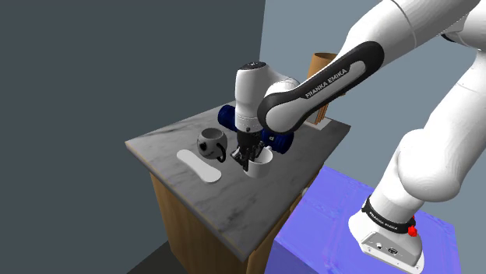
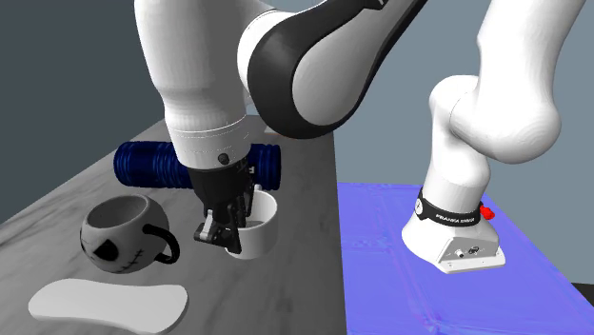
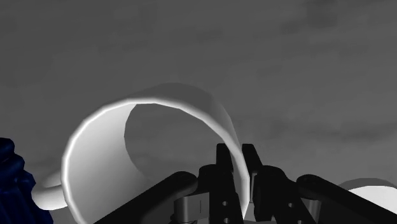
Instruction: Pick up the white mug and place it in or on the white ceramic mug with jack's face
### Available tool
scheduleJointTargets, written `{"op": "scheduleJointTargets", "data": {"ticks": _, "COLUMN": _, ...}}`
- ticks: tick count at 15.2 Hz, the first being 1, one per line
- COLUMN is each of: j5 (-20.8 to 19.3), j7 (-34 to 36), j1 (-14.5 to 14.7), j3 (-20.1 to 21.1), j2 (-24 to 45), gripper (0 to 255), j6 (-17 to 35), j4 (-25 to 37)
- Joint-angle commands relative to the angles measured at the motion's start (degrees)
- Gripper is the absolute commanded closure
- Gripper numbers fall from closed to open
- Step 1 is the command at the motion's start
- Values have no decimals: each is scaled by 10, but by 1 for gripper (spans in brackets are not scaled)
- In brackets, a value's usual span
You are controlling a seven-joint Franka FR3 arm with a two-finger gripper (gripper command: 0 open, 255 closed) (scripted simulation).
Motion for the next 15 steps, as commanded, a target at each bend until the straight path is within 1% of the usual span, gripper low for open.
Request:
{"op": "scheduleJointTargets", "data": {"ticks": 1, "j5": 0, "j7": 0, "j1": 0, "j3": 0, "j2": 0, "gripper": 255, "j6": 0, "j4": 0}}
{"op": "scheduleJointTargets", "data": {"ticks": 2, "j5": 0, "j7": 0, "j1": 0, "j3": 0, "j2": 0, "gripper": 255, "j6": 0, "j4": 0}}
{"op": "scheduleJointTargets", "data": {"ticks": 15, "j5": 23, "j7": -21, "j1": 3, "j3": -8, "j2": -61, "gripper": 255, "j6": -106, "j4": 48}}
